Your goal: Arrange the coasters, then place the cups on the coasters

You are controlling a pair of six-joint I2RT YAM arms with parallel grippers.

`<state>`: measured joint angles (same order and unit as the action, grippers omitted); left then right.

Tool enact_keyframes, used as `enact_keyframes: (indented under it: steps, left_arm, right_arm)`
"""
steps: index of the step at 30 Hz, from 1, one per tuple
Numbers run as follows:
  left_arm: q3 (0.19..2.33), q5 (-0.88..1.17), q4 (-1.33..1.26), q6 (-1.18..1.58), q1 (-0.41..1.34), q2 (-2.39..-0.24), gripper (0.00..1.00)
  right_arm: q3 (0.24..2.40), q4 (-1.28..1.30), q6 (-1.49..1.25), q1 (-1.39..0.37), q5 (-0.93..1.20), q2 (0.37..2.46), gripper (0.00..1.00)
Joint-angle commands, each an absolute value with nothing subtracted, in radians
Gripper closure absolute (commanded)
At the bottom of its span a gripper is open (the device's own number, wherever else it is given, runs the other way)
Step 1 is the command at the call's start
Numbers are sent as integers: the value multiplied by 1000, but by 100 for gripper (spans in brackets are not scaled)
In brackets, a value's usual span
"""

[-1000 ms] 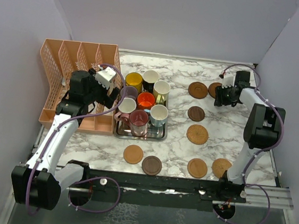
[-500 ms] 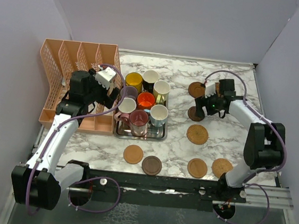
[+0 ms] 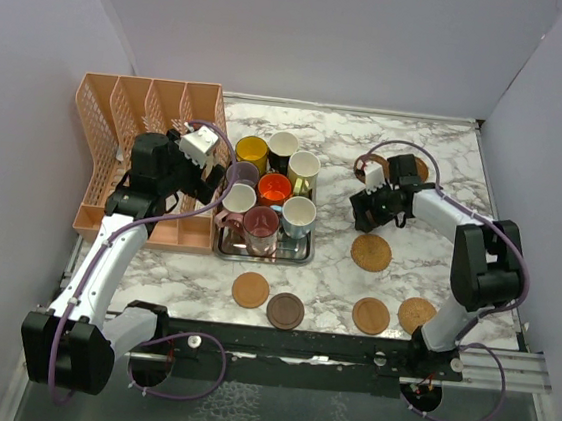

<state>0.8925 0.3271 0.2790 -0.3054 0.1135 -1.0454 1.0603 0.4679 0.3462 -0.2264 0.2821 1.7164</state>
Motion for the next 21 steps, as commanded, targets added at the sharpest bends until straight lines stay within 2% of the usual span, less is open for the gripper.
enact_keyframes:
  steps: [1, 21]
  left_arm:
    - [886, 358, 276, -309, 117, -1034, 1]
    - [882, 353, 278, -311, 117, -1026, 1]
  right_arm:
    - [1083, 432, 357, -235, 239, 1752, 28]
    - [1124, 387, 388, -236, 114, 1827, 26]
